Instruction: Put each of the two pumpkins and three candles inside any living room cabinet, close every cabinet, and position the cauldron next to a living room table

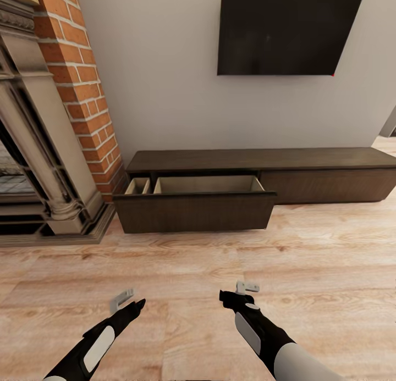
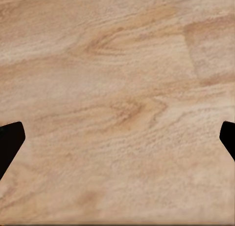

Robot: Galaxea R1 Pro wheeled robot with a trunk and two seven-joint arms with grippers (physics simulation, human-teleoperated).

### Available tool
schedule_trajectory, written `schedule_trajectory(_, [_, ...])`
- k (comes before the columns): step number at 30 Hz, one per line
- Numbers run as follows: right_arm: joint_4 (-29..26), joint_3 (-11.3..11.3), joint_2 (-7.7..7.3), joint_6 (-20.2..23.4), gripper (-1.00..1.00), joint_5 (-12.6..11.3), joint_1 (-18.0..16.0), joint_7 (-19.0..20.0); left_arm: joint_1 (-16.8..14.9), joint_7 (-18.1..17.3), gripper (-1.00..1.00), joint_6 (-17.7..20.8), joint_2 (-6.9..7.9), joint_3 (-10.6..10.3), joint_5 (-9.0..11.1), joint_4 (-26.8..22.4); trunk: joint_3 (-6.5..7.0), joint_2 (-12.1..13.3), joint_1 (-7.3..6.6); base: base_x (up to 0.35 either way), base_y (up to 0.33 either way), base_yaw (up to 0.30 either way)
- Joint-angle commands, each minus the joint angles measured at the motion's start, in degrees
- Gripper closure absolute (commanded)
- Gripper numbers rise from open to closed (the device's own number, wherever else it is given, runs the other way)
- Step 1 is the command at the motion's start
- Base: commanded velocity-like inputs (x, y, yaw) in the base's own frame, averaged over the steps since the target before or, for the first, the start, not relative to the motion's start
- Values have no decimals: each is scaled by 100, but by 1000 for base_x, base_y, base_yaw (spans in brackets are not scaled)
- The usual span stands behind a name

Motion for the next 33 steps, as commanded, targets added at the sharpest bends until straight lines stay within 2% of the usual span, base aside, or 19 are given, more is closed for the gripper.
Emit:
schedule_trajectory(1, [-12,43,-5,25,-100,-33,-4,-52,-2,9,-100,10,7,-25,44,-7,-28,-4,1,0,0,0])
schedule_trajectory(11, [-11,44,-5,25,-100,-33,-4,-50,-2,10,-100,16,7,-20,50,-8,-28,-4,1,41,0,0])
schedule_trajectory(33, [-38,80,-5,29,-100,-16,-4,-34,-2,27,-100,77,7,-16,44,-7,-28,-4,1,334,0,0])
